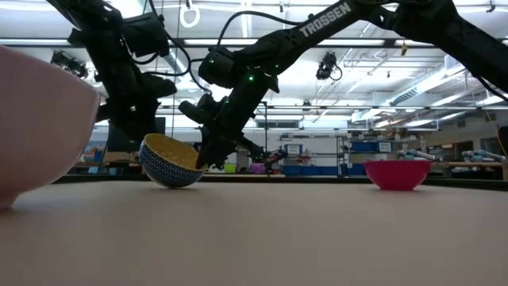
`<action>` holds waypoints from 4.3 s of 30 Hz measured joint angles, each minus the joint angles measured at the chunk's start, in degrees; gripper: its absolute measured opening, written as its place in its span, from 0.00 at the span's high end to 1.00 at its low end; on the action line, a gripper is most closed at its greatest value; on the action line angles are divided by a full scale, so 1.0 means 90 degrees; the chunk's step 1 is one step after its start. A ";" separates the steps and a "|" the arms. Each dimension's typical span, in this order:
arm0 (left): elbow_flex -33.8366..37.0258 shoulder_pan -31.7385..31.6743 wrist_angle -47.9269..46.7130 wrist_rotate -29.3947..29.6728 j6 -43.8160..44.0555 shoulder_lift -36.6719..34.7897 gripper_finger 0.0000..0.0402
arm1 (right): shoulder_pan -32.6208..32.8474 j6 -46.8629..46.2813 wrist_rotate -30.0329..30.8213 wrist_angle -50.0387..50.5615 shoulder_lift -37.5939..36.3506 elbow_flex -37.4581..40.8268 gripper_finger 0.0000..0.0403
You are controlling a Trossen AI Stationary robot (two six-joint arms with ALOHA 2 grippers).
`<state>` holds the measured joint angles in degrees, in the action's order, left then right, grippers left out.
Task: Nest bowls inside each other
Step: Stack the patterned blue bowl on top of the orange bowl
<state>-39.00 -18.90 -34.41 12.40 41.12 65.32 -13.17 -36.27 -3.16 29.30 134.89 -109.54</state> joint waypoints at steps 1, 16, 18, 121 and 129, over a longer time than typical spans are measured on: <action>0.0000 0.0004 0.0006 -0.0029 0.0001 -0.0001 0.70 | 0.0000 0.0002 0.0000 -0.0002 0.0000 0.0000 0.93; -0.0019 0.0017 0.0102 -0.0267 0.0168 -0.0977 0.67 | -0.0003 -0.0495 0.0159 0.0172 -0.0002 0.0000 0.94; -0.0019 0.0049 0.0165 -0.0237 -0.0130 -0.0882 0.60 | -0.0007 -0.0505 0.0159 0.0160 -0.0002 0.0000 0.94; -0.2426 0.6411 -0.2420 0.0021 0.3471 0.0661 0.52 | 0.2758 -0.1187 -0.1301 0.1582 -0.1799 0.0180 0.90; -0.2425 0.6309 -0.2414 0.0574 0.3386 0.0316 0.51 | 0.2227 -0.1562 -0.3122 -0.1179 -0.1792 0.1365 0.93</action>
<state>-60.83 37.89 -56.14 17.57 71.60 68.16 6.88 -50.33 -31.25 18.69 118.76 -97.25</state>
